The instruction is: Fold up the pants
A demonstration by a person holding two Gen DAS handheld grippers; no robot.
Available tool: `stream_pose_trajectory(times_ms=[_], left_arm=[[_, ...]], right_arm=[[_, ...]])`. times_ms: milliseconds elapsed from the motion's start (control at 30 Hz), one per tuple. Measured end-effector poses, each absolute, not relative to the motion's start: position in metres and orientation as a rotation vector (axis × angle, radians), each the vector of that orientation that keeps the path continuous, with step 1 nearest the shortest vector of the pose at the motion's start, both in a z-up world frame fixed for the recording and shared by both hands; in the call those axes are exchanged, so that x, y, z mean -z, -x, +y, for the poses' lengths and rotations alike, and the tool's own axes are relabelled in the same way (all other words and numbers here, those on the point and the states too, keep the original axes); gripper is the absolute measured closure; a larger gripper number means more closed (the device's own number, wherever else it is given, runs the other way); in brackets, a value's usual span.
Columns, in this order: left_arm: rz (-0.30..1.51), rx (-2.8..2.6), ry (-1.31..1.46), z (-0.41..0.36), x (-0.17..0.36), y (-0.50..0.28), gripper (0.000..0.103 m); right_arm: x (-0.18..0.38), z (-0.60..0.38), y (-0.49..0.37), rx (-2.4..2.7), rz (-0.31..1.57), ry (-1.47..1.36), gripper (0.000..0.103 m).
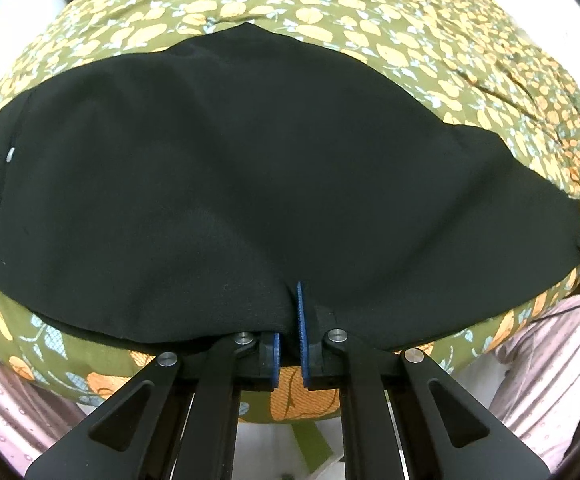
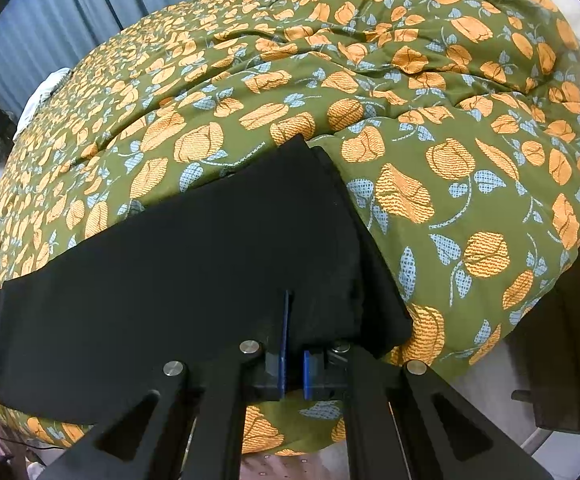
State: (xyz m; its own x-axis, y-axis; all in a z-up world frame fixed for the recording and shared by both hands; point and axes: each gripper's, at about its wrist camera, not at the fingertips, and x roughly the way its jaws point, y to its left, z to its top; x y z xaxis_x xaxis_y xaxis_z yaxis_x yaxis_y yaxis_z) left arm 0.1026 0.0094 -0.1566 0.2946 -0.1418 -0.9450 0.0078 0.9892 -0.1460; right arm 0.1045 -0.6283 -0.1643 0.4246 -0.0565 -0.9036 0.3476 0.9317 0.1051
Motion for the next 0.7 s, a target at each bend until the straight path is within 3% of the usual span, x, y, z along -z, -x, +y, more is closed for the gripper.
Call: stream_pose_trajectory(times_ms=[133,200,233,267,300,367,500,600,700], left_arm=[[1.274,0.094,0.121,0.011,0.157,-0.103,0.091],[1.279,0.096,0.12,0.012,0.155,-0.102,0.086],[1.284,0.097,0.116,0.012,0.154,-0.101,0.083],[1.292,0.097,0.112,0.013,0.152,-0.1,0.072],[1.301,0.089,0.103,0.016,0.149,-0.095,0.055],[1.3,0.08,0.092,0.021,0.142,-0.085,0.042],[1.259,0.036,0.056,0.038,0.118,-0.067,0.04],[1.154,-0.002,0.051,0.05,0.095,-0.078,0.025],[1.068,-0.036,0.014,0.052,0.094,-0.104,0.021]], right_arm=[[0.164,-0.629,-0.105,0.27,1.113,-0.294,0.095],[0.162,-0.628,-0.103,0.285,1.109,-0.283,0.084],[0.16,-0.628,-0.102,0.296,1.104,-0.278,0.069],[0.157,-0.627,-0.1,0.298,1.094,-0.278,0.044],[0.154,-0.626,-0.097,0.294,1.074,-0.281,0.035],[0.142,-0.624,-0.087,0.316,1.022,-0.281,0.019],[0.122,-0.615,-0.066,0.419,0.951,-0.251,0.018],[0.103,-0.589,-0.06,0.434,0.893,-0.19,0.018],[0.087,-0.547,-0.071,0.343,0.851,-0.145,0.016]])
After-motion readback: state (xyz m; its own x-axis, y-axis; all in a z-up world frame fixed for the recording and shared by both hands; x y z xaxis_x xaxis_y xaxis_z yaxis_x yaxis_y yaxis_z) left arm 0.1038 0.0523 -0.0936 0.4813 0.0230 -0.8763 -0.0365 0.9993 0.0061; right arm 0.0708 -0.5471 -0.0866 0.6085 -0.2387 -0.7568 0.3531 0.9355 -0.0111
